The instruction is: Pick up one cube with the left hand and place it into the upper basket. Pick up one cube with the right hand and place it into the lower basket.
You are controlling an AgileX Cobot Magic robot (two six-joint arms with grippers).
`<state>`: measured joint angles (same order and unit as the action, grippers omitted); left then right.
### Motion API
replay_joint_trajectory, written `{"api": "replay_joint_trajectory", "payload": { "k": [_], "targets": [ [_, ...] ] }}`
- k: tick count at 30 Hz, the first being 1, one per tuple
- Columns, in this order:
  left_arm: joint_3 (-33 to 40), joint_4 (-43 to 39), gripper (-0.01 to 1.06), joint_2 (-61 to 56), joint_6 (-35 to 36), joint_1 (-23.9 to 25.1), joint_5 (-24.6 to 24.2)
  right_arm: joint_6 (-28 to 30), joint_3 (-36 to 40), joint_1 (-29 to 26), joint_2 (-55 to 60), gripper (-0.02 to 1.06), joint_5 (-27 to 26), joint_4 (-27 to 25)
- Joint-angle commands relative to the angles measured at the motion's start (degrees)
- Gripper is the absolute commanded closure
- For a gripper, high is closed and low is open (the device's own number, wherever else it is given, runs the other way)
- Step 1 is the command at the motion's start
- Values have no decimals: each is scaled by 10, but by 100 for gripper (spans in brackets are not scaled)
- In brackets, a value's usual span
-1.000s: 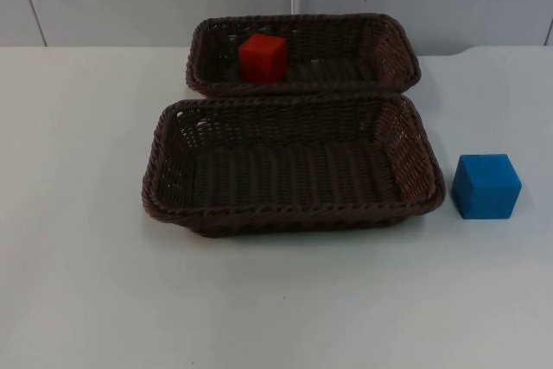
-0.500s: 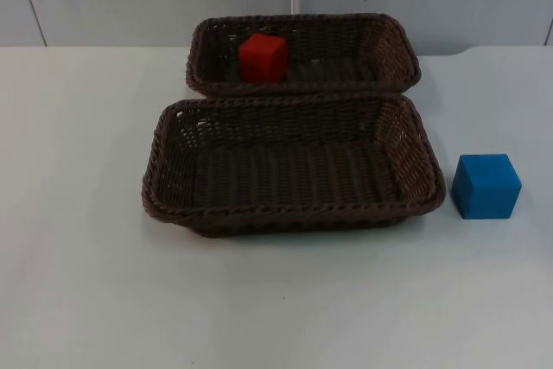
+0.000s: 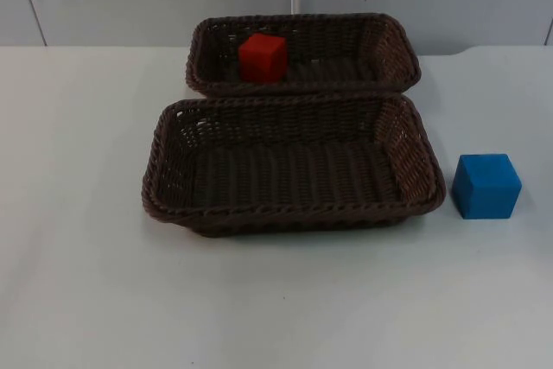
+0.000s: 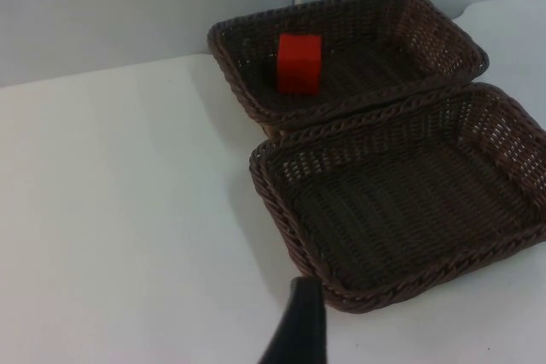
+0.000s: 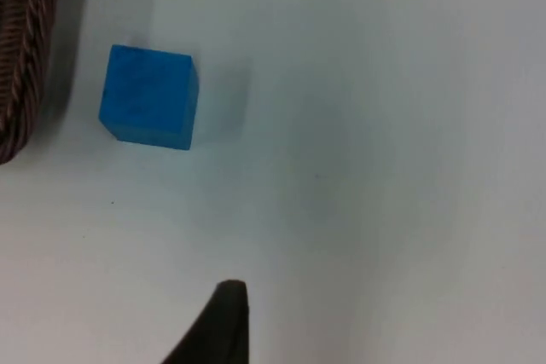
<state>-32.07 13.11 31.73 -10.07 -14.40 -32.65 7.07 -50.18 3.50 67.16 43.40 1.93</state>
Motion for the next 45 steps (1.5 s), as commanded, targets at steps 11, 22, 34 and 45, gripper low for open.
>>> {"api": "replay_joint_trajectory", "payload": {
  "k": [11,22,34,45],
  "targets": [
    [1,4,32,-3,5,-2,2,137,-84,-3,156,-1,-12,-42],
    [1,4,32,-3,5,-2,0,381,-186,-3,295,-1,30,-189],
    [2,-1,32,-3,5,-2,0,507,-287,37,418,-1,59,-213],
    [2,-4,32,-3,0,-2,0,590,-341,92,515,-1,47,-202]
  ]
}}
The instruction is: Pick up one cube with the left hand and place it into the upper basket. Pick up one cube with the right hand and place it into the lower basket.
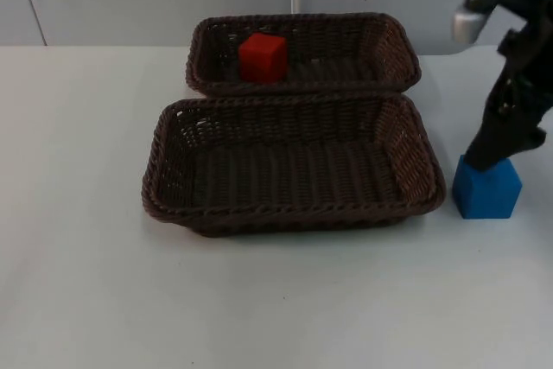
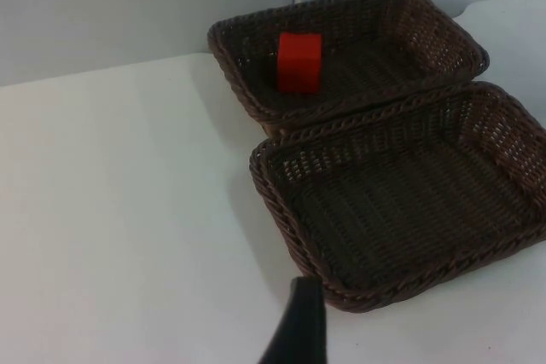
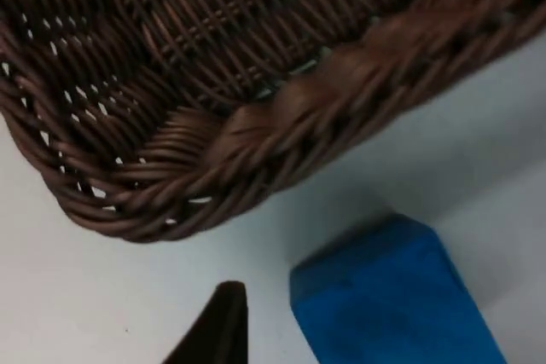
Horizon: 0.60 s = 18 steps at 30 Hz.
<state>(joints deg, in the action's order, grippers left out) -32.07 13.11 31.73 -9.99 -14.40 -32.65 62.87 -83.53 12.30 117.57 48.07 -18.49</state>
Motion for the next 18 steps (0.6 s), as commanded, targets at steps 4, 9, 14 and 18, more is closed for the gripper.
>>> {"api": "replay_joint_trajectory", "payload": {
  "k": [4,9,14,18],
  "targets": [
    [2,-4,32,-3,-2,-2,0,59,-8,4,29,0,-3,4],
    [3,-8,32,-3,-2,-2,0,101,-8,4,44,0,-26,4],
    [3,-8,32,-3,-2,-2,0,102,-8,4,57,0,-33,17],
    [3,-17,32,-3,-2,-2,0,102,-8,4,73,0,-34,21]
  ]
}}
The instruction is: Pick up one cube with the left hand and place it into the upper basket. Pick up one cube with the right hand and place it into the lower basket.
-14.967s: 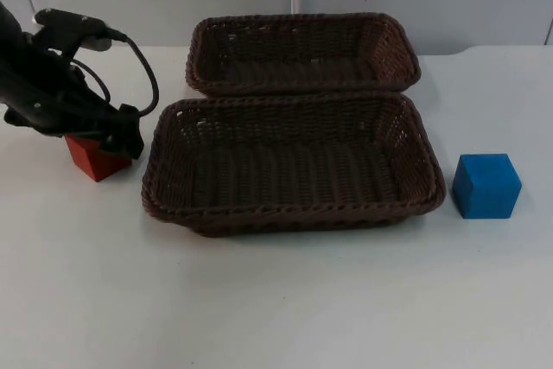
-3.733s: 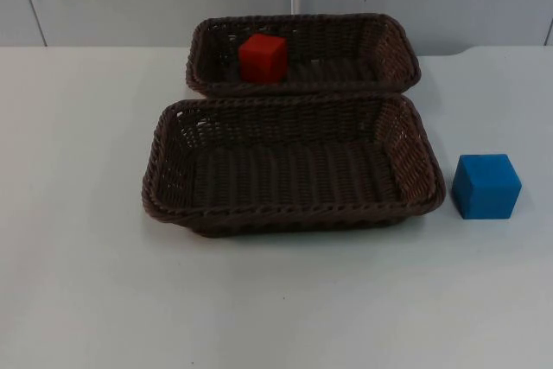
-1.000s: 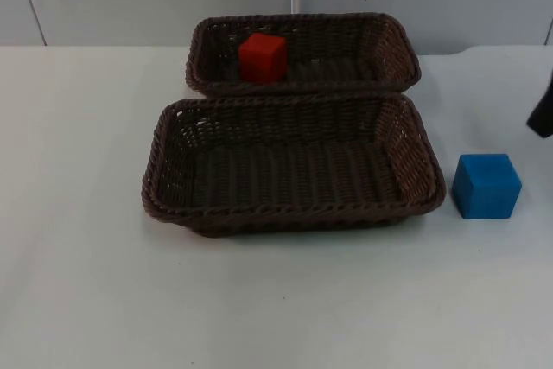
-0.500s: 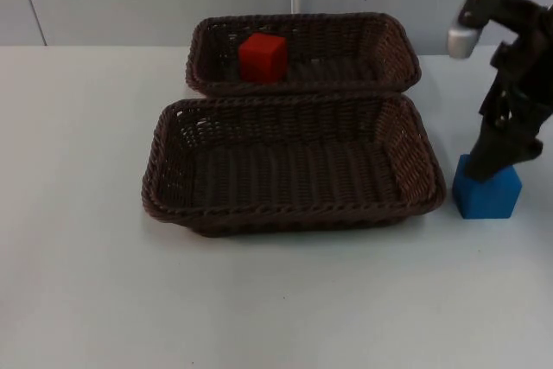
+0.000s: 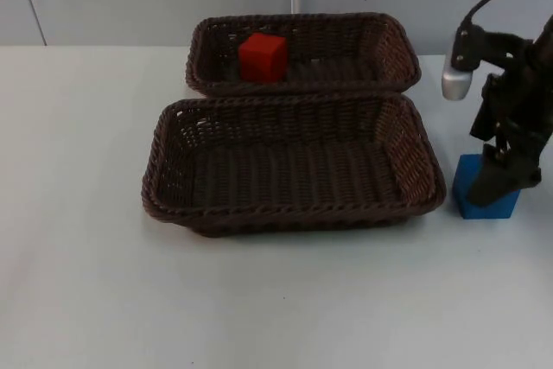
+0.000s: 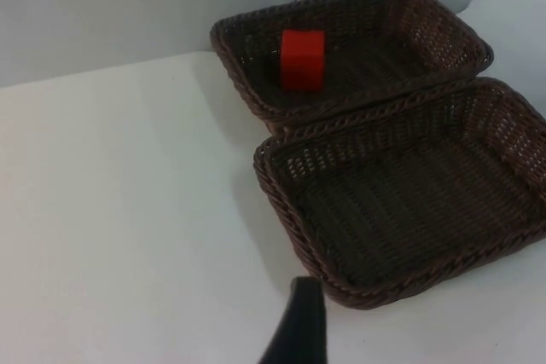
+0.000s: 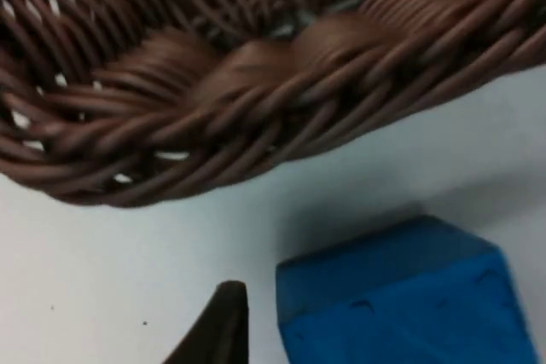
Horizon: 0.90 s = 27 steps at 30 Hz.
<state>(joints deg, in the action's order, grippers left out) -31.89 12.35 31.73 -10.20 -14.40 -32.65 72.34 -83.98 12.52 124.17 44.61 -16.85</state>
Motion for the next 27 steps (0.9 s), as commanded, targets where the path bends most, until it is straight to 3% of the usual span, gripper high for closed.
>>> {"api": "replay_joint_trajectory", "payload": {
  "k": [1,7,11,15,16,17,20,21,24,27],
  "targets": [
    [2,-10,32,-3,0,-2,0,8,-3,2,7,0,0,4],
    [2,-15,32,-3,0,-2,2,8,-3,2,16,0,1,18],
    [2,-15,32,-3,0,-2,2,8,-3,2,16,8,10,33],
    [2,-15,32,-3,0,-2,2,8,-3,2,16,39,21,33],
    [2,-15,32,-3,0,-2,2,8,-3,2,16,39,21,33],
    [2,-15,32,-3,0,-2,2,8,-3,2,16,46,21,33],
    [2,-15,32,-3,0,-2,2,8,-3,2,8,75,29,33],
    [2,-15,32,-3,0,-2,2,8,-3,2,8,75,29,33],
    [2,-15,32,-3,0,-2,2,2,-3,2,-26,105,69,33],
    [2,-15,32,-3,0,-2,2,2,-3,2,-52,105,98,33]
  ]
}}
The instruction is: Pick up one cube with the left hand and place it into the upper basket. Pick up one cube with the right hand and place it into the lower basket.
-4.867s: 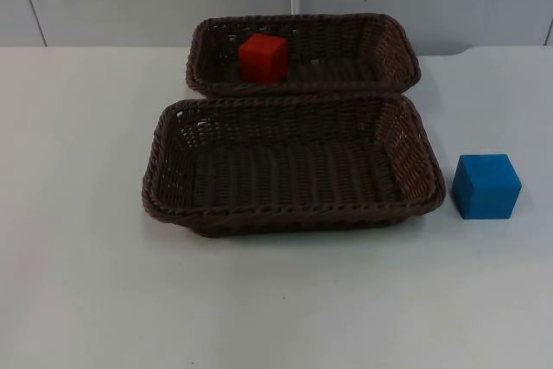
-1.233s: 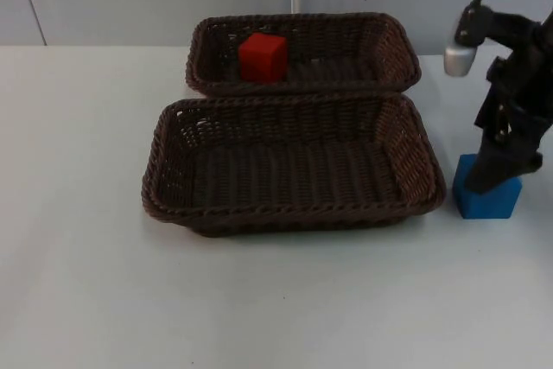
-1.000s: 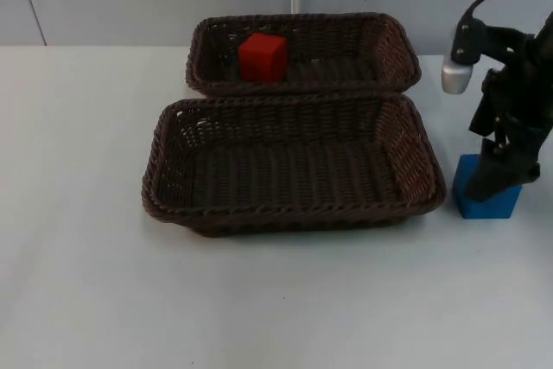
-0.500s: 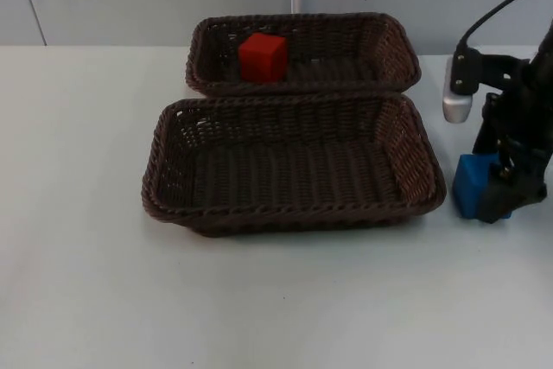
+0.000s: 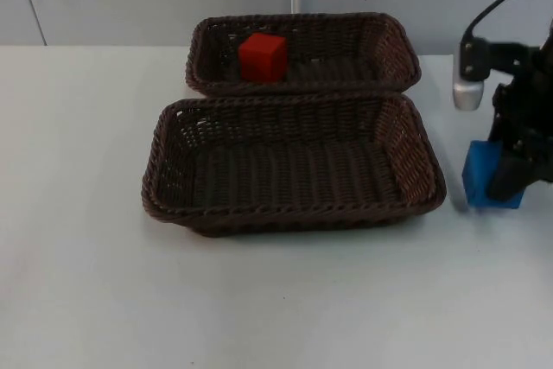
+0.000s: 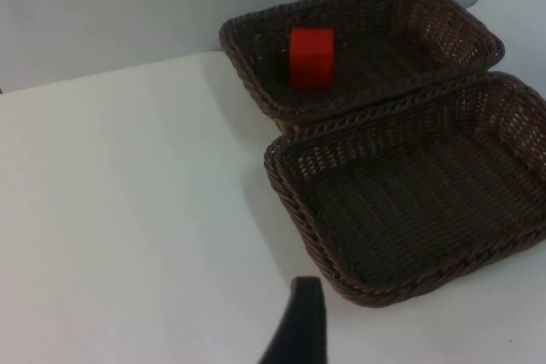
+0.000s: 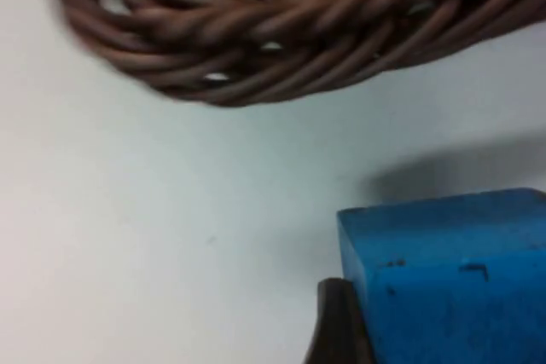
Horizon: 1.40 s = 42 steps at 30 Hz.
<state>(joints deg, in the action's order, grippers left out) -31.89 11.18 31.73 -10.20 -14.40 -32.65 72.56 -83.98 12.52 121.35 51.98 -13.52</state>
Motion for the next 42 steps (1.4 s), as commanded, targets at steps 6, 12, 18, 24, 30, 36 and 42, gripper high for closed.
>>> {"api": "replay_joint_trajectory", "payload": {
  "k": [6,12,18,24,30,36,42],
  "targets": [
    [2,1,32,-3,0,-2,2,-16,-3,2,-106,105,85,15],
    [2,1,32,-3,0,-2,2,-107,-3,2,-182,105,86,14],
    [2,2,32,-3,0,-2,0,-232,-3,2,-213,105,86,13],
    [2,2,32,-3,0,-2,0,-338,-3,2,-213,105,79,13],
    [2,2,32,-3,0,-2,0,-377,-3,2,-213,105,79,13],
    [2,3,32,-3,0,-2,0,-398,-3,2,-213,105,81,13],
    [2,3,32,-3,0,-2,0,-404,-3,19,-213,105,82,15]
  ]
}}
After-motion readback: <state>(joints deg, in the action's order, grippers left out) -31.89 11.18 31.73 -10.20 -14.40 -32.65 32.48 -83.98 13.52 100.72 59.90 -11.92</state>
